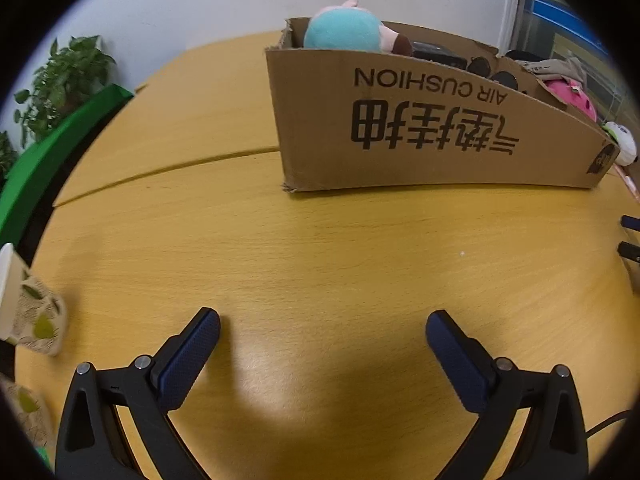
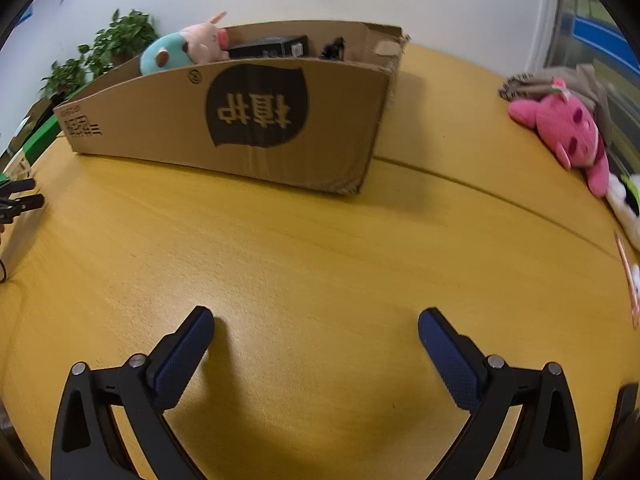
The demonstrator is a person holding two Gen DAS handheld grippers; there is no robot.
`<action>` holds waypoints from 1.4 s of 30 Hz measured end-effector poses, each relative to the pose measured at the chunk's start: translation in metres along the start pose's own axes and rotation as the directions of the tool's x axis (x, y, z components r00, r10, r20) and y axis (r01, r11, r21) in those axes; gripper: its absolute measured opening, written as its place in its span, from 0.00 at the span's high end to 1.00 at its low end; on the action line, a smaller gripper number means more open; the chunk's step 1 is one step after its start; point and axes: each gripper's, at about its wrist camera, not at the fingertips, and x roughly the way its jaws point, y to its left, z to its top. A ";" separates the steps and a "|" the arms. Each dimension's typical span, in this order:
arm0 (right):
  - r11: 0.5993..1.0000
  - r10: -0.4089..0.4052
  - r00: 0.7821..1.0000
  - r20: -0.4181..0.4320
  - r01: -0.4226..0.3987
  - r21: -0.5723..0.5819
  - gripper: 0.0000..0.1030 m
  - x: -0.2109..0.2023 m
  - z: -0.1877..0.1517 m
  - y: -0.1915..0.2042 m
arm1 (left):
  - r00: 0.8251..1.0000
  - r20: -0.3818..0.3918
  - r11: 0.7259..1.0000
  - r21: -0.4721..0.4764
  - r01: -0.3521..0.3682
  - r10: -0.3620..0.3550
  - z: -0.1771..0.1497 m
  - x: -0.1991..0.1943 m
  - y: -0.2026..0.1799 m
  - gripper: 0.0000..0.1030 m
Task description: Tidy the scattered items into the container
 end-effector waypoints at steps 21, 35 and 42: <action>0.997 0.040 0.999 0.008 -0.039 -0.059 0.00 0.010 0.026 -0.005 | 0.999 0.026 0.999 0.025 0.023 -0.024 0.027 0.011 0.014 0.00; 0.999 0.027 1.000 0.010 -0.026 -0.039 0.00 0.021 0.041 0.009 | 0.999 0.024 0.998 0.044 0.034 -0.035 0.040 0.020 0.010 0.00; 0.998 0.036 0.999 0.011 -0.035 -0.050 0.00 0.027 0.049 0.018 | 0.999 0.024 0.999 0.042 0.031 -0.032 0.041 0.021 0.009 0.00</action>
